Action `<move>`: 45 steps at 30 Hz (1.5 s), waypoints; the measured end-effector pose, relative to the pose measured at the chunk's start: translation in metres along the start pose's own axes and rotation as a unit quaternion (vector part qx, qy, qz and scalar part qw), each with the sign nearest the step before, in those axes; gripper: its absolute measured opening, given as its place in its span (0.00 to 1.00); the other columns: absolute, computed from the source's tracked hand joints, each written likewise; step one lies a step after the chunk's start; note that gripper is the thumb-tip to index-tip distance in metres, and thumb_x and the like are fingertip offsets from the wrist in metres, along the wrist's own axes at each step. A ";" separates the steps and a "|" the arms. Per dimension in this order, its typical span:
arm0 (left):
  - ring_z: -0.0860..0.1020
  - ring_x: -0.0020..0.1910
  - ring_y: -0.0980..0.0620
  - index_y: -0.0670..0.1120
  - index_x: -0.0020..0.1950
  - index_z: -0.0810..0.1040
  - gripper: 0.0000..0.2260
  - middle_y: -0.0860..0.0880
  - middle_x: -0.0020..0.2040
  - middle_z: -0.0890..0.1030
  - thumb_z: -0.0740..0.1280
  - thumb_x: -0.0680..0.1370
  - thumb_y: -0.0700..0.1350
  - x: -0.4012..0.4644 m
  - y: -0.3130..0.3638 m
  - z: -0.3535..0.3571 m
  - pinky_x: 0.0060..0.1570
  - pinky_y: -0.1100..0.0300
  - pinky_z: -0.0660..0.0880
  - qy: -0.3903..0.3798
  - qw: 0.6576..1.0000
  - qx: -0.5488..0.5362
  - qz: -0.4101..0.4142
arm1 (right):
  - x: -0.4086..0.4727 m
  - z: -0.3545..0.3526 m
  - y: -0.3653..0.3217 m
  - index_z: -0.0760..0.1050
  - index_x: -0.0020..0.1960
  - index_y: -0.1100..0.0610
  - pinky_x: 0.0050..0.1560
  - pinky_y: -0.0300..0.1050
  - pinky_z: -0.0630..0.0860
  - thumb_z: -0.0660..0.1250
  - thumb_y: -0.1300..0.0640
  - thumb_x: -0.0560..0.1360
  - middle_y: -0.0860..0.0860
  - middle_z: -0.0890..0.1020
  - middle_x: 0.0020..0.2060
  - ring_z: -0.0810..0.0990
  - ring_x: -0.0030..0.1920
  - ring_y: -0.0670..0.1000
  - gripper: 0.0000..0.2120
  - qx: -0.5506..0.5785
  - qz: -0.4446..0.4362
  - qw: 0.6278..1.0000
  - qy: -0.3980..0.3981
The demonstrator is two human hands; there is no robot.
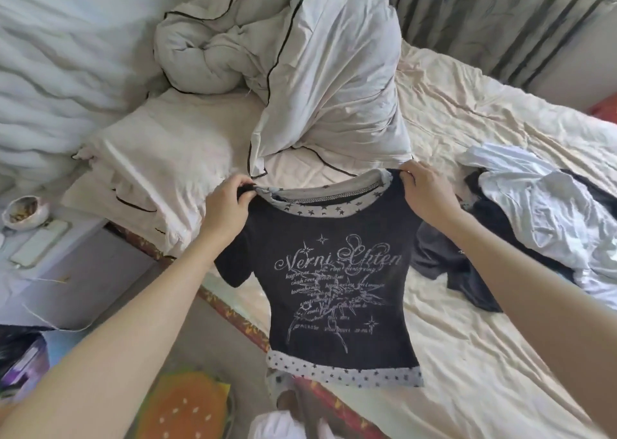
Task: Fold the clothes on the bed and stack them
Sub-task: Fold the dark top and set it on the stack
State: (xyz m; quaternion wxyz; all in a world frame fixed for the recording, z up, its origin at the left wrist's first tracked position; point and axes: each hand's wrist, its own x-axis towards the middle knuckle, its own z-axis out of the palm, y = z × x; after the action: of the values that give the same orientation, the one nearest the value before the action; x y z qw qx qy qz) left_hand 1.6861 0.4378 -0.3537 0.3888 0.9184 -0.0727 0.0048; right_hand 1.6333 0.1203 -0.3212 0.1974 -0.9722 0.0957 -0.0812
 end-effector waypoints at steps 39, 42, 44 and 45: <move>0.77 0.44 0.54 0.45 0.51 0.76 0.14 0.50 0.44 0.79 0.73 0.72 0.51 0.181 -0.240 0.208 0.44 0.65 0.70 -0.155 0.953 -0.017 -0.260 | 0.137 0.346 0.085 0.68 0.69 0.60 0.73 0.60 0.50 0.58 0.56 0.80 0.59 0.67 0.71 0.62 0.72 0.60 0.19 -0.061 -0.014 0.995 -0.080; 0.73 0.40 0.52 0.42 0.46 0.76 0.10 0.50 0.38 0.75 0.72 0.73 0.47 0.175 -0.238 0.202 0.40 0.64 0.68 -0.134 0.959 -0.024 -0.248 | 0.097 0.355 0.039 0.71 0.66 0.63 0.72 0.61 0.57 0.63 0.57 0.78 0.60 0.72 0.66 0.70 0.67 0.61 0.19 0.016 -0.060 0.992 -0.113; 0.72 0.40 0.51 0.40 0.45 0.75 0.12 0.47 0.39 0.74 0.72 0.74 0.48 0.176 -0.239 0.197 0.41 0.61 0.67 -0.098 0.965 -0.036 -0.239 | 0.069 0.361 0.008 0.74 0.63 0.64 0.69 0.62 0.64 0.69 0.57 0.74 0.60 0.76 0.62 0.74 0.64 0.61 0.20 0.039 -0.116 0.984 -0.129; 0.72 0.40 0.51 0.40 0.45 0.74 0.12 0.46 0.40 0.75 0.71 0.74 0.48 0.178 -0.239 0.193 0.40 0.61 0.67 -0.082 0.967 -0.043 -0.236 | 0.057 0.365 -0.007 0.76 0.62 0.65 0.67 0.62 0.67 0.73 0.56 0.71 0.60 0.78 0.60 0.76 0.63 0.60 0.23 0.036 -0.146 0.979 -0.135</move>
State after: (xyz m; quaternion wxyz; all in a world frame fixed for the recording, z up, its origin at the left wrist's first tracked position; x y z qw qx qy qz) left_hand 1.8857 0.4408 -0.6472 0.4105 0.8894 0.1137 -0.1656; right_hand 1.7613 0.2487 -0.6428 0.2295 -0.9700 -0.0777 0.0190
